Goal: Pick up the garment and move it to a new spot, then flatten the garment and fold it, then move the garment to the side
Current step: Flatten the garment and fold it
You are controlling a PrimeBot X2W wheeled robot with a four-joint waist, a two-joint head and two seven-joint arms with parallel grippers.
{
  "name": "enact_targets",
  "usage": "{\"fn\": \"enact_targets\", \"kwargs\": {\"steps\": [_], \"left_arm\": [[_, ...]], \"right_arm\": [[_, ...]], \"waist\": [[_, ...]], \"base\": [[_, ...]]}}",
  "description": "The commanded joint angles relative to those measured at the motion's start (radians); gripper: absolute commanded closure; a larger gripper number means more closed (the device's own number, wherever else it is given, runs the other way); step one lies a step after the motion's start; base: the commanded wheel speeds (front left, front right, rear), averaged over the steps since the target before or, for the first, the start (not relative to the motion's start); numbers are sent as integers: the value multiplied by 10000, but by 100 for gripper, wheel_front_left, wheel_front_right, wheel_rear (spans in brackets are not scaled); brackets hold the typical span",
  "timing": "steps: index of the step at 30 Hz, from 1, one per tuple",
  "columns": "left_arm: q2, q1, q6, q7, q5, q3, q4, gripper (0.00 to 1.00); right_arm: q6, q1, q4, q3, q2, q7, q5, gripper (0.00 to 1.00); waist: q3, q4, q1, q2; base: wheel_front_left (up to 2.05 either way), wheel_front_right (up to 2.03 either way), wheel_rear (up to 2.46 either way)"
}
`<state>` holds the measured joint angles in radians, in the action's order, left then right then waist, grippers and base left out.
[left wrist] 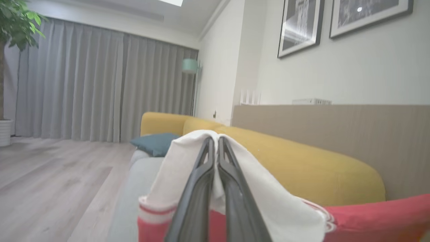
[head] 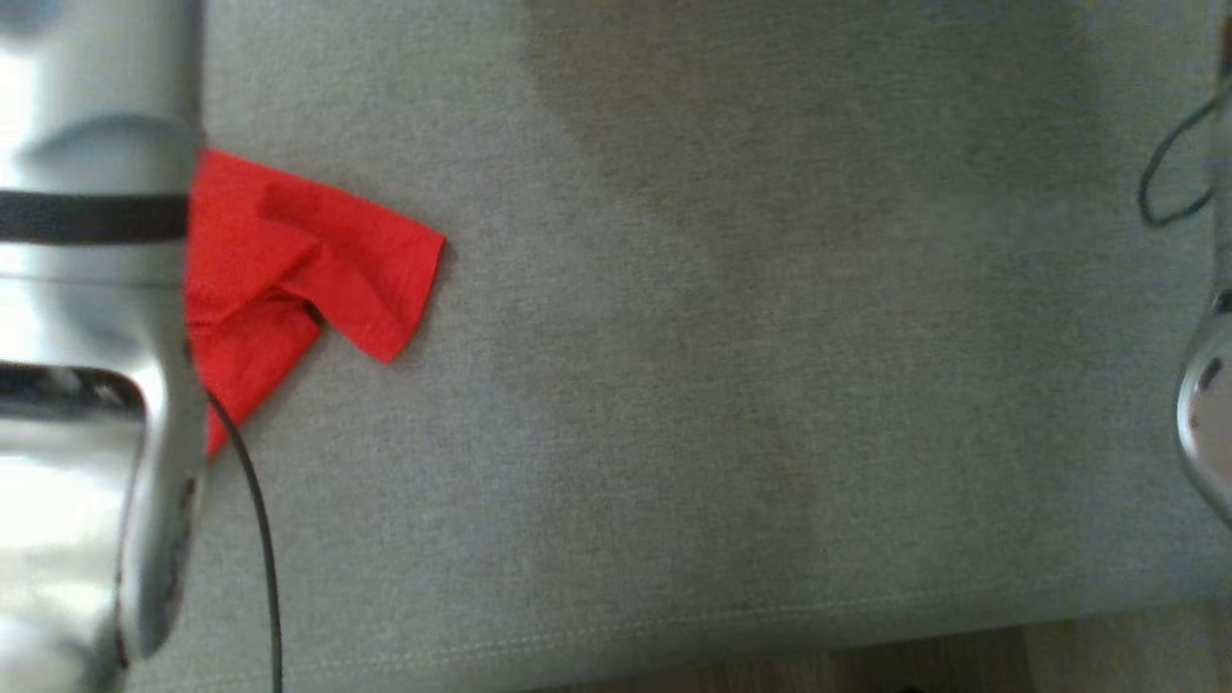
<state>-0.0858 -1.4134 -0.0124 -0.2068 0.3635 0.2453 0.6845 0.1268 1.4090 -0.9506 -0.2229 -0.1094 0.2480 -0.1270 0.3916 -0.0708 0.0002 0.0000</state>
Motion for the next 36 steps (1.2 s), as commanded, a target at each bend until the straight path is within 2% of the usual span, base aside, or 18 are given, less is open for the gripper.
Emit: {"fn": "enact_targets", "kwargs": {"steps": [1, 9, 14, 24, 25, 28, 36], "left_arm": [[-235, 4, -138, -121, -27, 34, -52, 100], [-127, 2362, -698, -443, -99, 772, 944, 100], [-385, 4082, -954, -498, -66, 1169, 1087, 100], [-1300, 6783, -1171, 23, 276, 2401, 170, 100], [-1300, 6783, -1171, 23, 276, 2401, 170, 100], [-1768, 7541, -1179, 502, 627, 3039, -794, 100], [-3069, 8833, -1181, 1814, 1646, 4292, -3257, 100]], "right_arm": [[39, -24, -14, 152, -50, 91, -195, 100], [39, -1605, -2127, 1104, -529, -325, -685, 100], [39, -2843, -2532, 2336, -876, -956, -1112, 100], [39, -5039, -1568, 5333, -2185, -2415, -2536, 100], [39, -5039, -1568, 5333, -2185, -2415, -2536, 100], [39, -5585, -1104, 6417, -2871, -2910, -2969, 100], [39, -6321, -390, 7699, -3786, -3733, -4153, 100]], "waist": [[130, 134, -2, 0], [-88, 323, -2, 0], [-611, 394, -2, 0], [-1442, 463, -2, 0], [-1442, 463, -2, 0], [-1657, 478, -2, 0], [-2210, 498, -2, 0]], "base": [[0, 0, 0], [0, 0, 0], [0, 0, 0], [0, 0, 0], [0, 0, 0], [0, 0, 0], [0, 0, 0]]}}
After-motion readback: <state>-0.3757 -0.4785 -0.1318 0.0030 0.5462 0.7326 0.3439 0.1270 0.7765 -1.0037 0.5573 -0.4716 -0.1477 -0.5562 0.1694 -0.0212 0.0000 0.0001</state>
